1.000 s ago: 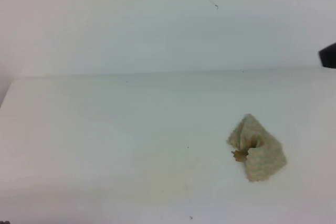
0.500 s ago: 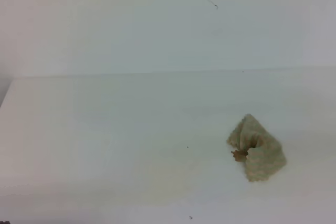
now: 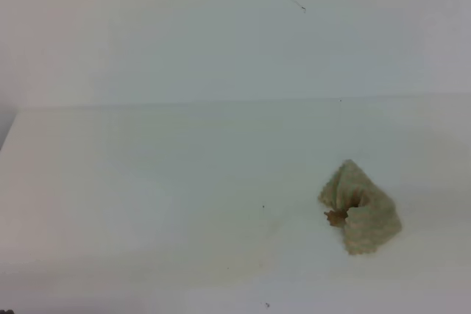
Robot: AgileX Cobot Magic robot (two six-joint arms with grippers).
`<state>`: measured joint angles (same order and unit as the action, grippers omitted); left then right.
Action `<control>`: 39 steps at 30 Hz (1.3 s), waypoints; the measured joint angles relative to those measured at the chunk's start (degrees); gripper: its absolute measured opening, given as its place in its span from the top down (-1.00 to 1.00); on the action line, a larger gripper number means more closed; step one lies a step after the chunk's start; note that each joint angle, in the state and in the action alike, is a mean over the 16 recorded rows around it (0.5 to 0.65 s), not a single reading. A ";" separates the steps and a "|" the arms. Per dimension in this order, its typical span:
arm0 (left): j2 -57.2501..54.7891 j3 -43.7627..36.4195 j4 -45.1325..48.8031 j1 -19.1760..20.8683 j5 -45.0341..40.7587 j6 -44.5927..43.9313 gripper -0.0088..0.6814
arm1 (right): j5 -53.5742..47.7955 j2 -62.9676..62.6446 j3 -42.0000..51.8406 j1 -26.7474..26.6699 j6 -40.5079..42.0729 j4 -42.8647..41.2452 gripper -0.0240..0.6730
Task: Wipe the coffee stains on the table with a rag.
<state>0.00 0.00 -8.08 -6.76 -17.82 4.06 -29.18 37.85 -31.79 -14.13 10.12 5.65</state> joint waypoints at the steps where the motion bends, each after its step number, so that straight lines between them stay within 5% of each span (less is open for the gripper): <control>1: 0.00 0.00 0.00 0.00 0.00 0.00 0.98 | -0.03 -0.28 0.00 0.10 0.01 0.06 0.93; 13: 0.00 0.00 0.00 0.00 0.00 0.00 0.98 | 3.35 -13.29 2.80 6.91 0.30 -0.35 0.93; 27: 0.00 0.00 0.00 0.00 0.00 0.00 0.98 | 17.00 -35.52 26.24 22.07 0.61 1.40 0.93; 39: 0.00 0.00 0.03 0.00 0.00 0.00 0.98 | 11.03 -38.61 32.10 21.40 2.11 -2.11 0.94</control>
<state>0.00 0.00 -8.05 -6.76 -17.82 4.06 -18.15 -0.76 0.32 7.27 12.23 3.53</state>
